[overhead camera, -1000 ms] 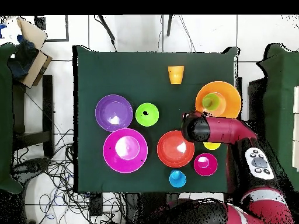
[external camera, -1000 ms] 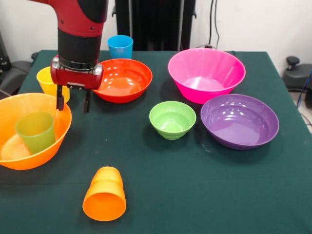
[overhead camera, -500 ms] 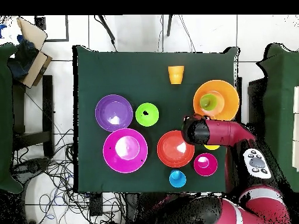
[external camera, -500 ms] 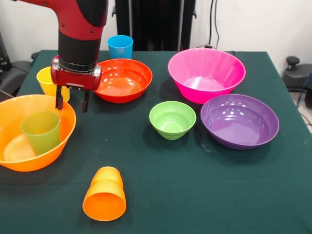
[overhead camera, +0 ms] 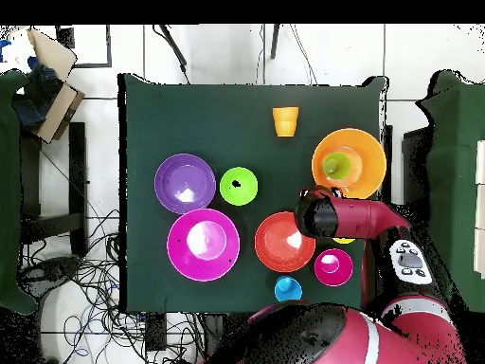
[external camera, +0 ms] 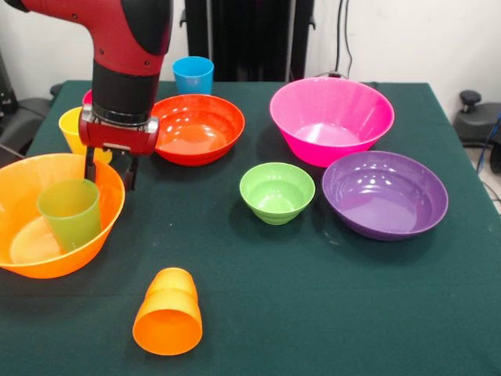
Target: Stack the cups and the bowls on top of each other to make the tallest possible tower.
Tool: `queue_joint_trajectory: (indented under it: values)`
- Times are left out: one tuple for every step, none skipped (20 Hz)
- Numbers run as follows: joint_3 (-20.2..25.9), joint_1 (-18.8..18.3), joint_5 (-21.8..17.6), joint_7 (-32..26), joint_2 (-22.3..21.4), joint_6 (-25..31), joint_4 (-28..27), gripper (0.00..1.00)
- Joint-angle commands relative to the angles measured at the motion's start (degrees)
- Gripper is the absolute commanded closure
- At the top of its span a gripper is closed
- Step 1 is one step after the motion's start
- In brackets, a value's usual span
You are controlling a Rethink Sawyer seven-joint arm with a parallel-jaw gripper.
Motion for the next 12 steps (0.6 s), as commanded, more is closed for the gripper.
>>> queue_joint_trajectory:
  values:
    - [2.4, 2.6, 0.6, 6.7, 4.1, -2.0, -3.4, 0.0]
    - [2.5, 2.7, 0.7, 6.4, 3.9, -1.8, -3.5, 0.0]
    - [2.5, 2.7, 0.7, 6.1, 3.9, -1.7, -3.5, 0.0]
    - [3.0, 2.3, 0.7, 5.8, 3.7, -1.8, -3.3, 0.0]
    - [3.5, 2.0, 0.6, 5.4, 3.6, -1.9, -3.2, 0.0]
    - [4.0, 1.6, 0.6, 5.1, 3.4, -2.0, -3.1, 1.0]
    - [4.0, 1.7, 0.7, 5.1, 3.3, -1.7, -3.1, 1.0]
    - [3.5, 2.4, 1.2, 5.2, 3.2, -0.3, -3.5, 1.0]
    - [3.6, 2.5, 1.5, 5.0, 2.7, 0.7, -3.3, 1.0]
    - [3.8, 2.8, 2.6, 4.9, 2.0, 3.4, -3.0, 1.0]
    - [3.9, 3.0, 3.0, 4.8, 1.6, 4.3, -2.8, 1.0]
    - [4.0, 3.5, 3.8, 4.7, 1.0, 6.0, -2.9, 1.0]
